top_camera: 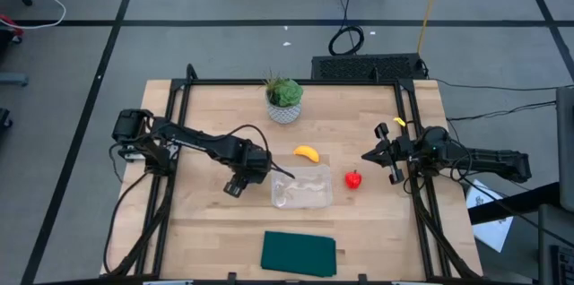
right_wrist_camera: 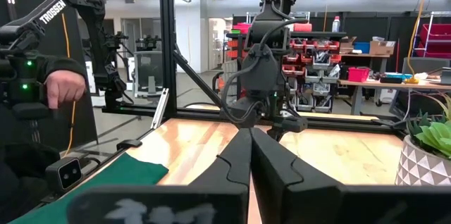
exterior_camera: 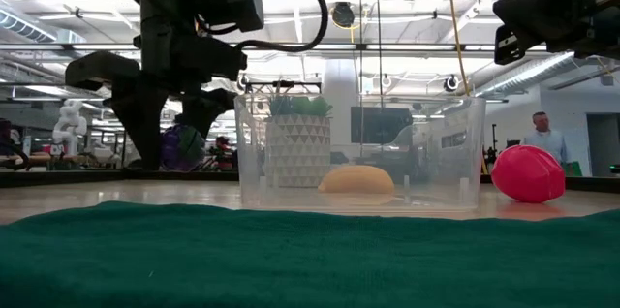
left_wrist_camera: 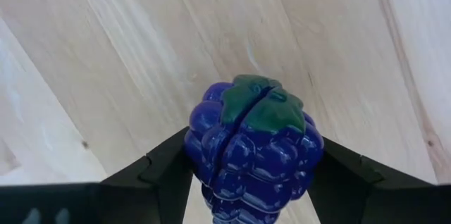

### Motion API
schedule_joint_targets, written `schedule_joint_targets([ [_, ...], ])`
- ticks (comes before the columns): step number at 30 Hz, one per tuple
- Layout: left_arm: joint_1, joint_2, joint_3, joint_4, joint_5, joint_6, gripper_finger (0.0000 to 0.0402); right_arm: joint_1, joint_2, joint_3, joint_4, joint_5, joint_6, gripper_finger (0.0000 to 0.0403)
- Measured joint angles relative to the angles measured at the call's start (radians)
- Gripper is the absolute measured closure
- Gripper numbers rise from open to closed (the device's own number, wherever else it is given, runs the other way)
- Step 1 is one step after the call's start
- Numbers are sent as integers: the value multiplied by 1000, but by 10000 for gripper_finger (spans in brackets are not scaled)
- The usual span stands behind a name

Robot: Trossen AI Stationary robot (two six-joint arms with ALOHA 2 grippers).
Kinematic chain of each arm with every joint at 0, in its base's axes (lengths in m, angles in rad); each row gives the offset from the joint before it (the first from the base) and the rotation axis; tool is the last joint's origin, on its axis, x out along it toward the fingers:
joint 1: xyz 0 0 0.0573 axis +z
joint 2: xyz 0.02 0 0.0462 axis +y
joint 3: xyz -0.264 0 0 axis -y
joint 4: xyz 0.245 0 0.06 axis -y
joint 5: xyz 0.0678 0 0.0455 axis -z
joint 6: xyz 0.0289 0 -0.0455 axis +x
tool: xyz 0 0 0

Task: Pick and placing Produce into tupperware
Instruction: Put the grapes into the transparent bin

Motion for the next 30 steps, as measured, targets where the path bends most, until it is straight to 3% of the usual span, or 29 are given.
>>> schedule_joint_targets([
  [13, 1, -49, 0, -36, -35, 12, 169, 0, 0, 0, 3, 0, 0, 403],
  [30, 67, -394, 0, 57, -7, -55, 169, 0, 0, 0, 10, 0, 0, 403],
])
